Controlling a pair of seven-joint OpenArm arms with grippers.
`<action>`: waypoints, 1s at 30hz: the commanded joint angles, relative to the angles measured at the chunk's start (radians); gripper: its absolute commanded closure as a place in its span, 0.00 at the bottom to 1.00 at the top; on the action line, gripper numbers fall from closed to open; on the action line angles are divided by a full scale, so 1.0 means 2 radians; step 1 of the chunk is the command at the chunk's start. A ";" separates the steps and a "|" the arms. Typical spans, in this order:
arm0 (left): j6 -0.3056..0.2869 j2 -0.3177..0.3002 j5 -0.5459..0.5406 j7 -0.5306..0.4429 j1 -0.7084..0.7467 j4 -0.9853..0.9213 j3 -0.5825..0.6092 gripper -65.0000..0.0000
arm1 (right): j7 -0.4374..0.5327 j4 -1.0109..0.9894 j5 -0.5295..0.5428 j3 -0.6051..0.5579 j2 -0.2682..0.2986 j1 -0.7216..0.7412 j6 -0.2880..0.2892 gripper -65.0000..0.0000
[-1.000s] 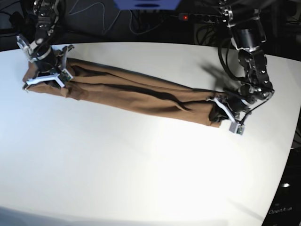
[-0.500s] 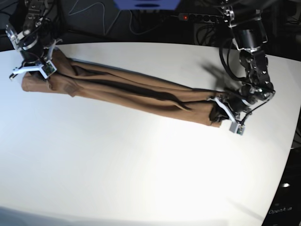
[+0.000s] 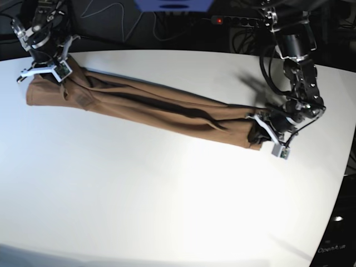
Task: Fold the T-shirt properly
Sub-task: 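Drag the strip end held by the right gripper outward to straighten it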
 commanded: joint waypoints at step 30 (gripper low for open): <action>0.021 -0.007 0.065 0.074 0.015 -0.011 -0.001 0.94 | 0.004 0.030 0.050 0.062 0.002 0.070 -0.005 0.70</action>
